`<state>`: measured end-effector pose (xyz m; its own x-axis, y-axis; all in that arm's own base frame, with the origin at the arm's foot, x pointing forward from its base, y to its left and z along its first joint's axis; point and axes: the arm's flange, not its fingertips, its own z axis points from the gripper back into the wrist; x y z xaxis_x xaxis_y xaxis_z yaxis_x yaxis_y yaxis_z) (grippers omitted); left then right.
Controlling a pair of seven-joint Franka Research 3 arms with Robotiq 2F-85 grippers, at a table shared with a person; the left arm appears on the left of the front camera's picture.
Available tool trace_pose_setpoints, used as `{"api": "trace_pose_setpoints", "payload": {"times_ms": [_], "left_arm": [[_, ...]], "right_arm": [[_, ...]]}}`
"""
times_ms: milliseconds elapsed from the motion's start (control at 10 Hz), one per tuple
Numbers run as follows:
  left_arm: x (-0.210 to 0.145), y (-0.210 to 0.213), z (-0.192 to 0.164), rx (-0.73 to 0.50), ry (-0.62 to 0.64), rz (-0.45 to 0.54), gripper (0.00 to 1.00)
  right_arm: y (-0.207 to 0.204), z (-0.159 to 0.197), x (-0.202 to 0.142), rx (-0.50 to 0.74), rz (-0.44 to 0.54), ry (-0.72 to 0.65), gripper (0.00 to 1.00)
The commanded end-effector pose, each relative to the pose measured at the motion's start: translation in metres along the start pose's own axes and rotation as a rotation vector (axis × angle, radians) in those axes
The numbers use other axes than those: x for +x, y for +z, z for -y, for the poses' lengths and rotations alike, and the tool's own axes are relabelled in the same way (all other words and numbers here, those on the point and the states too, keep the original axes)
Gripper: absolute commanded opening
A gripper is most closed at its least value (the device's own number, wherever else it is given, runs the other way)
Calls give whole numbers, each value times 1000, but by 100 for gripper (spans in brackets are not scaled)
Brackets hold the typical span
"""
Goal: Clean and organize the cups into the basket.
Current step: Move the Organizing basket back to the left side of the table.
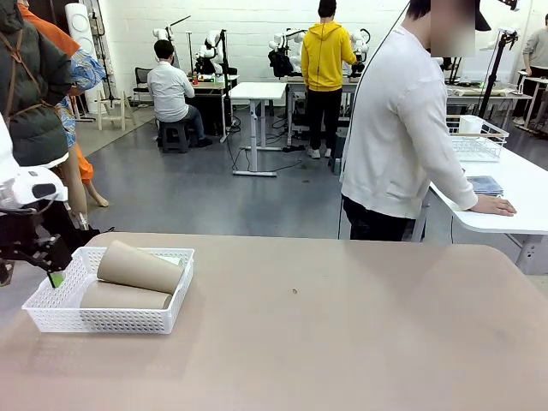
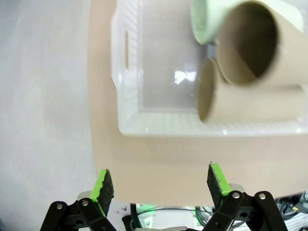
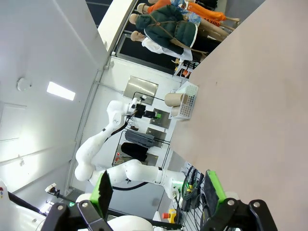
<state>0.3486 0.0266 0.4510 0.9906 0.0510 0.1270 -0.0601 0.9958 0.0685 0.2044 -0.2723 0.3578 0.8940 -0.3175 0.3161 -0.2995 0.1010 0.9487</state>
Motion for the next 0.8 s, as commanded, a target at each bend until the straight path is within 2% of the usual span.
{"api": "trace_pose_setpoints", "payload": {"times_ms": [0, 200, 400, 500, 700], "left_arm": [[-38, 26, 16, -7, -6, 51, 100], [-43, 33, 19, -33, 27, 49, 100], [-28, 17, 19, -53, 57, 23, 100], [-32, 52, 16, -15, 7, 57, 100], [-32, 52, 16, -15, 7, 57, 100]], "right_arm": [[1, 0, -1, 2, 4, 0, 100], [1, 0, -1, 2, 4, 0, 100], [1, 0, -1, 2, 4, 0, 100], [1, 0, -1, 2, 4, 0, 100], [1, 0, -1, 2, 4, 0, 100]]}}
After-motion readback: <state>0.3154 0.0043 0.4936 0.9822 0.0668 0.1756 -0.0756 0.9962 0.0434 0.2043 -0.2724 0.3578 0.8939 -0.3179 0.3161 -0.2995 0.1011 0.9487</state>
